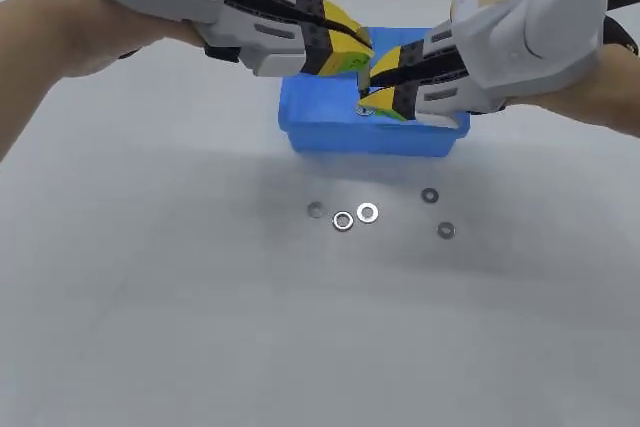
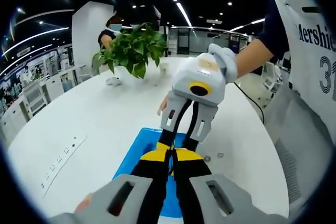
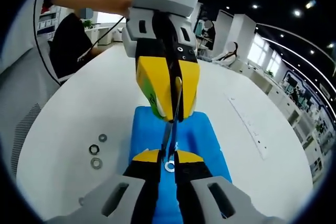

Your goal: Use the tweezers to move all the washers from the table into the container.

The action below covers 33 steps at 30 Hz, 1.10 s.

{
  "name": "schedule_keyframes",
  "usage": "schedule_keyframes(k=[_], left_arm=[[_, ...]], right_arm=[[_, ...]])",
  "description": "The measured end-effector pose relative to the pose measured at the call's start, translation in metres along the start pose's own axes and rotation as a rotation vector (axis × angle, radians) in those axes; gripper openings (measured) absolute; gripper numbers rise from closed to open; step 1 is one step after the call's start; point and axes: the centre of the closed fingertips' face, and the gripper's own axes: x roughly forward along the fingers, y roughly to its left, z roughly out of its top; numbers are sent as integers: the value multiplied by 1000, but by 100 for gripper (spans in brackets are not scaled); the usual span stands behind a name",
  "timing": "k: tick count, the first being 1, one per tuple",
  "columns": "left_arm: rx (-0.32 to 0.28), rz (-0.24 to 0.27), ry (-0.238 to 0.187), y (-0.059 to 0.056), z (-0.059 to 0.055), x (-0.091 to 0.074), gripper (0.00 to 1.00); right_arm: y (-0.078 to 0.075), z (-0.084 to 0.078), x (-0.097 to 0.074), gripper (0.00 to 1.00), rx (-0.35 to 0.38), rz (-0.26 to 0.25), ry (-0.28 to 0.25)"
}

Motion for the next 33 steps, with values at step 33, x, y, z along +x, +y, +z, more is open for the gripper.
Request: schedule_keyframes(k=[33], left_arm=[[28, -31, -8, -104, 1, -51, 6]], right_arm=[[111, 55, -13, 11, 11, 125, -97]])
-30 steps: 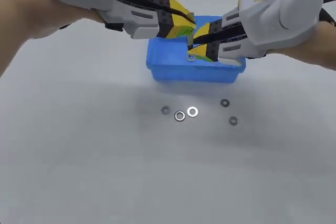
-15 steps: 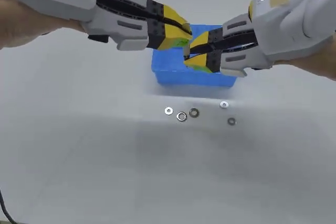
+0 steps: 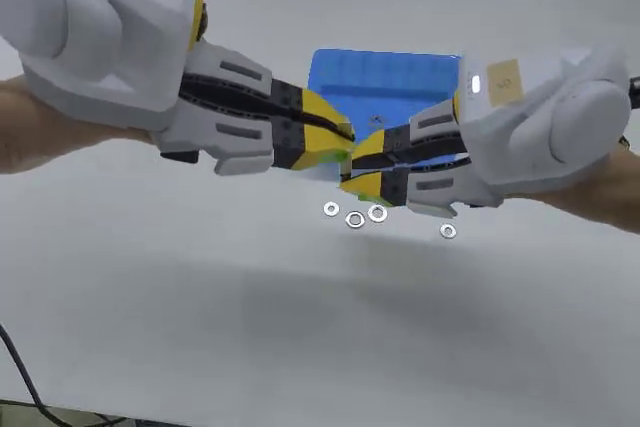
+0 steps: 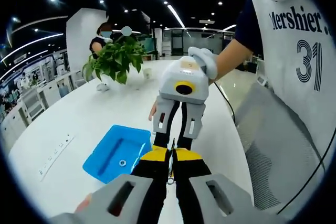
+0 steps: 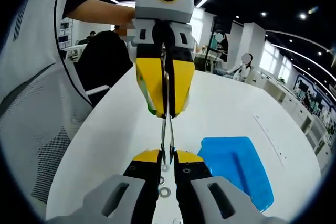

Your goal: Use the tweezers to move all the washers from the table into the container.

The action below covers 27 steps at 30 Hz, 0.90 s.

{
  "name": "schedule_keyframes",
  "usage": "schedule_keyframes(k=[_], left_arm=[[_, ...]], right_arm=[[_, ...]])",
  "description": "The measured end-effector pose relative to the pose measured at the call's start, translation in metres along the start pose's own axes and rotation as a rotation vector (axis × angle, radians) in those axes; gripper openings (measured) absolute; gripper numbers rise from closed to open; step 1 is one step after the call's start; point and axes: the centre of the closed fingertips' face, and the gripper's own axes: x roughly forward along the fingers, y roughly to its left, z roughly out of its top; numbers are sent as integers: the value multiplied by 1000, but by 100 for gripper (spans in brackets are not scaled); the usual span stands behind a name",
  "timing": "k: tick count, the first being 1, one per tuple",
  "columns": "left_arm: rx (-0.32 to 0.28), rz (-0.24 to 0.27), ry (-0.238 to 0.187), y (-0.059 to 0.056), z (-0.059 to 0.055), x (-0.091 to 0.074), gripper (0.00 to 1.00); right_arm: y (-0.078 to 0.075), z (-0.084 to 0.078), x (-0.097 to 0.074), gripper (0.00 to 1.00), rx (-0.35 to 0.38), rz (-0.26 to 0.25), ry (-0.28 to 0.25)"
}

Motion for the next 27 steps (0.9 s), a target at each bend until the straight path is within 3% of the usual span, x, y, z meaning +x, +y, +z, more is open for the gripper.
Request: schedule_keyframes(k=[4, 12, 27], left_arm=[[-25, -2, 7, -4, -12, 3, 6], [-71, 21, 7, 2, -27, 5, 6], [-122, 49, -14, 12, -36, 3, 6]], right_arm=[[8, -8, 6, 11, 5, 17, 14], [6, -18, 18, 11, 27, 25, 30], [-1, -26, 24, 11, 69, 9, 40]])
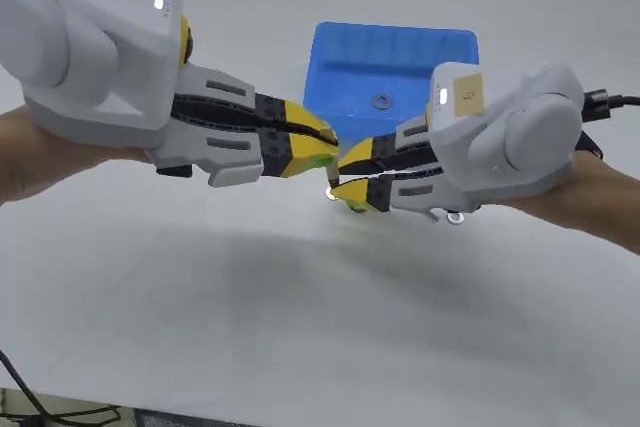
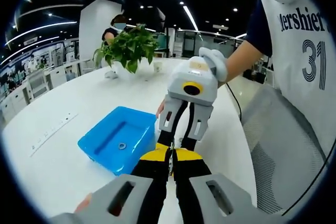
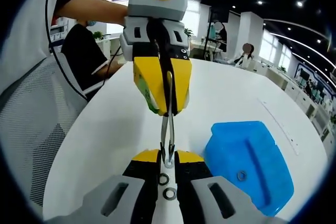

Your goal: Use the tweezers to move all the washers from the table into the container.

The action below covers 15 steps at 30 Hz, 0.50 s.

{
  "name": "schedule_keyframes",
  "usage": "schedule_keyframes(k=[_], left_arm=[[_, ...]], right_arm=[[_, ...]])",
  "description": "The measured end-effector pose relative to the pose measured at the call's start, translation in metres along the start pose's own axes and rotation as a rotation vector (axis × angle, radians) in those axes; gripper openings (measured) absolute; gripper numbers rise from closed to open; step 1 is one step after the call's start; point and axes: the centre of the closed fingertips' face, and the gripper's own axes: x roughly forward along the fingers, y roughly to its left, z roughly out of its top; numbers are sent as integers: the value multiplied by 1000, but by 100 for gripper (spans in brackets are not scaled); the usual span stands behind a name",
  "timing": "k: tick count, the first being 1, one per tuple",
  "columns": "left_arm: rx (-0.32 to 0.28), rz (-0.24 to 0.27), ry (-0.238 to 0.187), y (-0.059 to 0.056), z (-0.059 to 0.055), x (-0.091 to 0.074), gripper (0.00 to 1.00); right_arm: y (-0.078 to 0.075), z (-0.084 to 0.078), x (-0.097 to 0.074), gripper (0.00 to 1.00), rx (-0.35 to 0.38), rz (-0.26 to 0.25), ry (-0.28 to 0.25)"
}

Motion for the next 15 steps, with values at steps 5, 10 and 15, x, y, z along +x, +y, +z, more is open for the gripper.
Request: schedule_keyframes(k=[5, 10, 15], left_arm=[[-7, 2, 3, 0, -3, 1, 6], [-18, 3, 4, 0, -7, 1, 6], [-23, 6, -2, 0, -7, 2, 6]], right_arm=[[1, -2, 3, 12, 2, 4, 7], [1, -5, 5, 12, 2, 7, 14], [2, -6, 5, 12, 4, 8, 14]])
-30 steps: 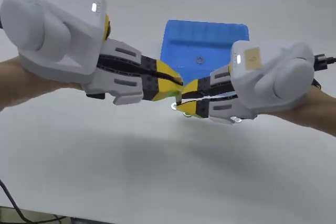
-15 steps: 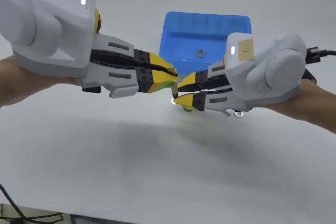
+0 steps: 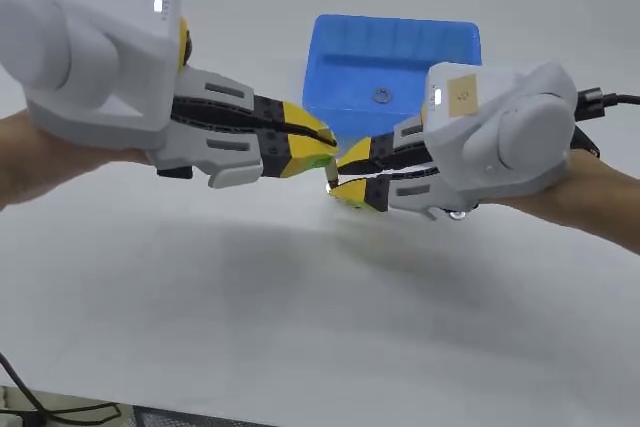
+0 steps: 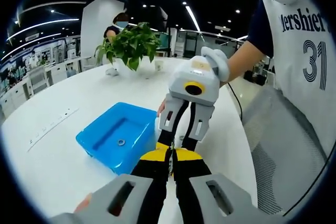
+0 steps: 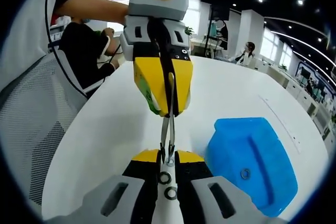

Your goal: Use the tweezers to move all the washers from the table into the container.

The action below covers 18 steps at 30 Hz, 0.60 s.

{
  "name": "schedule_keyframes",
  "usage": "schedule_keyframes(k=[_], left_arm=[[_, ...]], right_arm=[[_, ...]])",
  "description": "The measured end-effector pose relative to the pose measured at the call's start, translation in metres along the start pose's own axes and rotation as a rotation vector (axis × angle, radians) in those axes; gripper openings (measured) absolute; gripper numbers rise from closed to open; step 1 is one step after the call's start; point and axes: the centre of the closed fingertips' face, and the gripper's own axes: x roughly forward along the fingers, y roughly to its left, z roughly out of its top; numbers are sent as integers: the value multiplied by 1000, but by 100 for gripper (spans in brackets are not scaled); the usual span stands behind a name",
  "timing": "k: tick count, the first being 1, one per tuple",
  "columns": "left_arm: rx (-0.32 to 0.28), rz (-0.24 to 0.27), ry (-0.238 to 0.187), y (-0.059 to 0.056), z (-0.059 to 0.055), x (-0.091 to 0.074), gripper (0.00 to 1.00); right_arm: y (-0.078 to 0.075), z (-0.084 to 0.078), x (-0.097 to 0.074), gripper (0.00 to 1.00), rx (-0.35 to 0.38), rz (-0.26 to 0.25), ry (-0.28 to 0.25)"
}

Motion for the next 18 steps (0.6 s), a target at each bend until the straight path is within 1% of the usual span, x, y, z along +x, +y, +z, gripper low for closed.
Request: schedule_keyframes(k=[6, 13, 18], left_arm=[[15, 1, 3, -1, 2, -1, 6], [-2, 3, 1, -5, 3, 3, 6], [5, 8, 5, -6, 5, 5, 6]], right_arm=[[-1, 1, 0, 12, -5, -3, -2], [-1, -2, 1, 12, -1, 0, 4], [-1, -3, 1, 12, -3, 1, 9]])
